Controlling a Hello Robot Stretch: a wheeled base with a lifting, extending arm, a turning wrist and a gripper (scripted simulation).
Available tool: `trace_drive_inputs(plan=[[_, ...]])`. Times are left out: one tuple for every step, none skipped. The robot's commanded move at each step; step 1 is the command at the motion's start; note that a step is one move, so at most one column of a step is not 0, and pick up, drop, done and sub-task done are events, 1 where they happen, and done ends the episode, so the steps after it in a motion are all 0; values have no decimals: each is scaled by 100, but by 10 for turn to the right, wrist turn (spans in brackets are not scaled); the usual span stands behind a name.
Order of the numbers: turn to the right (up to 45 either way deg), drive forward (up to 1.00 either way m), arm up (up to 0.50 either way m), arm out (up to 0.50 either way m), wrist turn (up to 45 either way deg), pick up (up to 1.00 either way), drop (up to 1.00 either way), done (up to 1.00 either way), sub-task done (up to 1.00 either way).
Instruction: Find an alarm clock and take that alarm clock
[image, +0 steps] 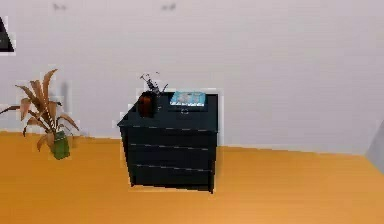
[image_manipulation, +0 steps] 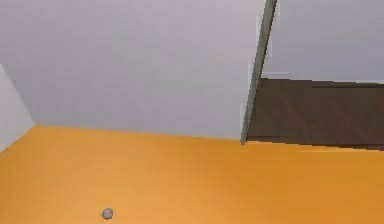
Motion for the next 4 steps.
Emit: trace_drive_inputs(plan=[[0,60,0,0,0,0,0,0,0],[-450,0,0,0,0,0,0,0,0],[-450,0,0,0,0,0,0,0,0],[-180,0,0,0,0,0,0,0,0]])
